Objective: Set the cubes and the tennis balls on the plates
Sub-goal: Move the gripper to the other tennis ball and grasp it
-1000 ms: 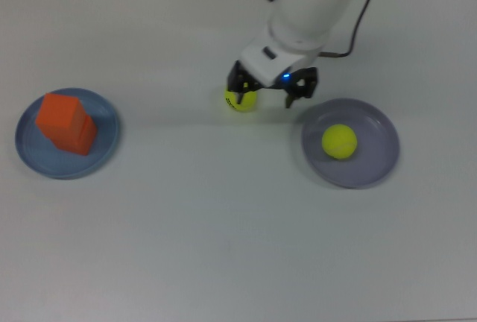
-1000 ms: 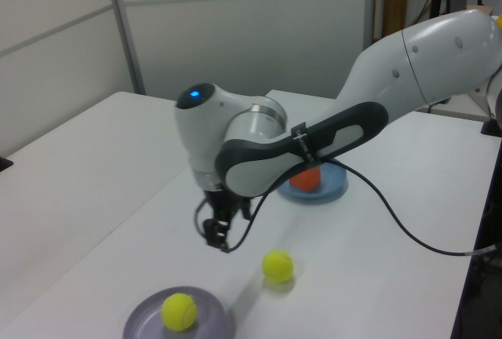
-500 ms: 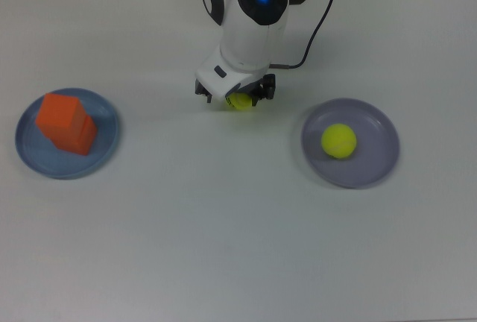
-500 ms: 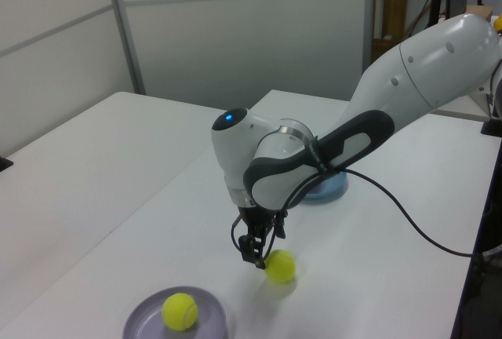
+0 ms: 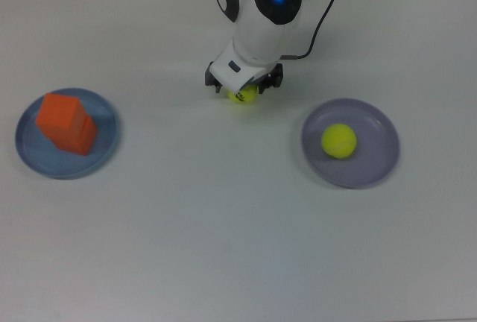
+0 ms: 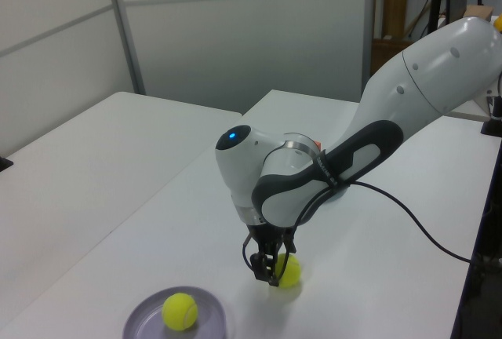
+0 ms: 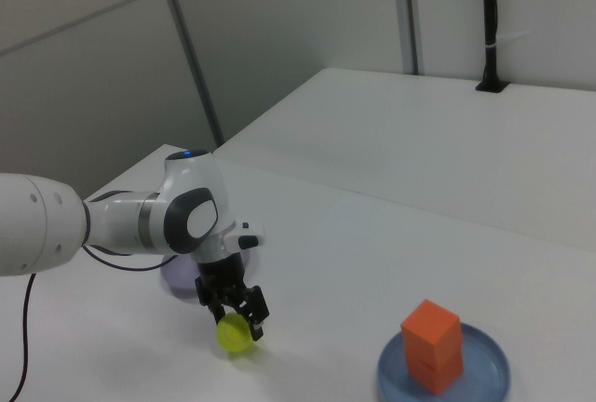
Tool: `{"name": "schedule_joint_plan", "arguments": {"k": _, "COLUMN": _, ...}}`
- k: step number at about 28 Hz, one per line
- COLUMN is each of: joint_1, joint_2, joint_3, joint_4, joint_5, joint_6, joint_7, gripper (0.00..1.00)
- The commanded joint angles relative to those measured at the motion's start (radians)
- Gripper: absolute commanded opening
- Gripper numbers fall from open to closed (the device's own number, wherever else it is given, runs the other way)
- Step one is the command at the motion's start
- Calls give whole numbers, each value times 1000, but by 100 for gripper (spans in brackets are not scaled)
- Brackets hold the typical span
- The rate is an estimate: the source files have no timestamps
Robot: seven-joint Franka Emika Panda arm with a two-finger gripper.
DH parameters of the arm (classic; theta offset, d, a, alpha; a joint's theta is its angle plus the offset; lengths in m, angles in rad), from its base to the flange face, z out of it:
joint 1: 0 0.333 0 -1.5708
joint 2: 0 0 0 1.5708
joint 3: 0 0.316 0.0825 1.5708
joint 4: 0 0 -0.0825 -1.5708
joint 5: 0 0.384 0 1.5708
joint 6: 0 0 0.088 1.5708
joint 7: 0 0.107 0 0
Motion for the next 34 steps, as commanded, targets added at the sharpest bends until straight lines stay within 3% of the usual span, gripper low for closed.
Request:
{"name": "schedule_joint_plan", "arguments": {"k": 1, "joint_1": 20, "joint_2": -62, "joint_3": -5, "joint_4": -50, "joint_5": 28, "joint_6": -43, "joint_7": -19, "gripper": 100}}
{"name": "schedule_joint_plan", "arguments": {"k": 2, "joint_1": 21, "joint_2": -63, "joint_3": -5, "joint_4": -51, "joint_5": 28, "joint_6": -54, "joint_7": -18, "gripper": 100}}
{"name": "schedule_joint_plan", "arguments": {"k": 4, "joint_1": 26, "joint_2": -70, "joint_3": -3, "joint_4": -54, "joint_5": 29, "joint_6": -92, "joint_7": -18, "gripper": 86}}
{"name": "schedule_joint_plan", "arguments": {"k": 7, "joint_1": 43, "joint_2": -74, "joint_3": -3, "joint_4": -56, "joint_5": 51, "joint_6": -106, "joint_7": -18, "gripper": 63}}
{"name": "schedule_joint_plan", "arguments": {"k": 8, "joint_1": 47, "joint_2": -74, "joint_3": -3, "joint_4": -56, "joint_5": 57, "joint_6": -109, "joint_7": -18, "gripper": 52}}
{"name": "schedule_joint_plan", "arguments": {"k": 10, "joint_1": 47, "joint_2": -71, "joint_3": -3, "joint_4": -51, "joint_5": 57, "joint_6": -108, "joint_7": -18, "gripper": 47}}
{"name": "schedule_joint_plan", "arguments": {"k": 15, "joint_1": 41, "joint_2": -65, "joint_3": -6, "joint_4": -24, "joint_5": 57, "joint_6": -102, "joint_7": -30, "gripper": 49}}
{"name": "schedule_joint_plan", "arguments": {"k": 16, "joint_1": 41, "joint_2": -62, "joint_3": -6, "joint_4": -16, "joint_5": 55, "joint_6": -103, "joint_7": -30, "gripper": 57}}
{"name": "schedule_joint_plan", "arguments": {"k": 18, "joint_1": 41, "joint_2": -60, "joint_3": -6, "joint_4": -10, "joint_5": 49, "joint_6": -103, "joint_7": -31, "gripper": 92}}
{"name": "schedule_joint_plan", "arguments": {"k": 19, "joint_1": 40, "joint_2": -56, "joint_3": -8, "joint_4": 1, "joint_5": 43, "joint_6": -103, "joint_7": -33, "gripper": 100}}
{"name": "schedule_joint_plan", "arguments": {"k": 24, "joint_1": 40, "joint_2": -51, "joint_3": -9, "joint_4": 18, "joint_5": 26, "joint_6": -106, "joint_7": -82, "gripper": 100}}
{"name": "schedule_joint_plan", "arguments": {"k": 29, "joint_1": 47, "joint_2": 2, "joint_3": -9, "joint_4": 77, "joint_5": -1, "joint_6": -109, "joint_7": -87, "gripper": 100}}
{"name": "schedule_joint_plan", "arguments": {"k": 34, "joint_1": 49, "joint_2": 65, "joint_3": -9, "joint_4": 122, "joint_5": -64, "joint_6": -109, "joint_7": -80, "gripper": 100}}
